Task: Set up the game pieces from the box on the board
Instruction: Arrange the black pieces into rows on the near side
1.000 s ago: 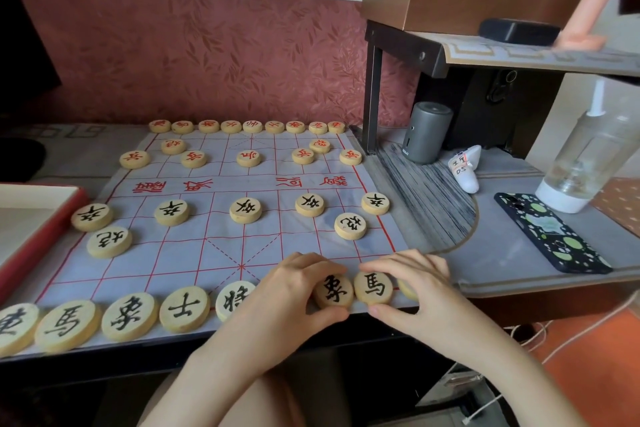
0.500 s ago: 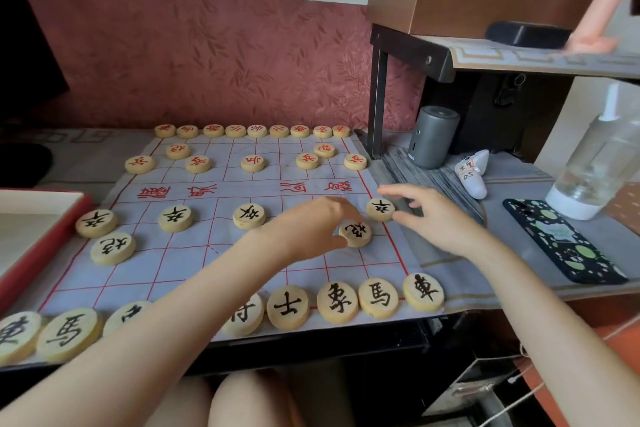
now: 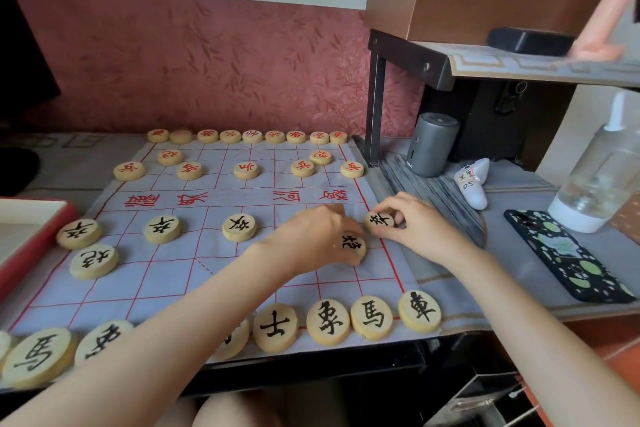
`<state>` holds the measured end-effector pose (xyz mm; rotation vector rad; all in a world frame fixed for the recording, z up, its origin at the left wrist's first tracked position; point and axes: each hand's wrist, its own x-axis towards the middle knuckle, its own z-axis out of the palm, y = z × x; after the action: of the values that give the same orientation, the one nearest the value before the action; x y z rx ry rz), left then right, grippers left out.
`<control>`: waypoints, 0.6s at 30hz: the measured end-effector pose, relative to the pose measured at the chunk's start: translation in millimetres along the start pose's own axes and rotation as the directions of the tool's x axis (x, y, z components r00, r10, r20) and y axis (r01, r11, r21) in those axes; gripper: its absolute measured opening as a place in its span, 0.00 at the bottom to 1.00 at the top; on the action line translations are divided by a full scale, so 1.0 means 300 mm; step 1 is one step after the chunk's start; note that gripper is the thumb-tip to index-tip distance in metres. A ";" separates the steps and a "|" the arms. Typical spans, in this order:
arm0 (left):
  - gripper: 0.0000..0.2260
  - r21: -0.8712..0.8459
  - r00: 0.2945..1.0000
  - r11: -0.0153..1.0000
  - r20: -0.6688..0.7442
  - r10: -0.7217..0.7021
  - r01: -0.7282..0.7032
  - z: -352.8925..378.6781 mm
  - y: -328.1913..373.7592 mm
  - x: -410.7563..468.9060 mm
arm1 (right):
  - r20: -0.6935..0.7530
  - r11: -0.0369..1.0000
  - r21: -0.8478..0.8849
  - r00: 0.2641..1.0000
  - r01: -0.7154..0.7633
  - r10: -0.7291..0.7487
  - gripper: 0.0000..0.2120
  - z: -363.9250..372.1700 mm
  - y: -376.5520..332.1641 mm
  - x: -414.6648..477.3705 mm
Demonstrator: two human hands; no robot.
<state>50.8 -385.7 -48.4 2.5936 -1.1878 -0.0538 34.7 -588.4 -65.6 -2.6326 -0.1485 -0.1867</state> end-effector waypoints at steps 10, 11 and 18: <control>0.24 -0.041 0.994 0.998 -0.099 -0.041 0.037 0.004 -0.016 -0.008 | -0.003 0.999 0.036 0.999 0.041 -0.041 0.22 -0.034 0.010 -0.013; 0.23 -0.073 0.997 0.997 -0.082 -0.013 0.007 0.001 -0.020 -0.016 | 0.028 0.997 0.053 0.998 0.056 -0.057 0.23 -0.038 0.010 -0.013; 0.20 -0.148 0.999 0.988 -0.012 0.030 -0.032 -0.005 -0.030 -0.025 | 0.057 0.997 0.038 0.996 0.062 -0.064 0.21 -0.004 0.001 0.000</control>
<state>52.6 -374.1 -50.2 2.4432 -1.1733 -0.1183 34.7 -589.4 -64.6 -2.5998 -0.2524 -0.1269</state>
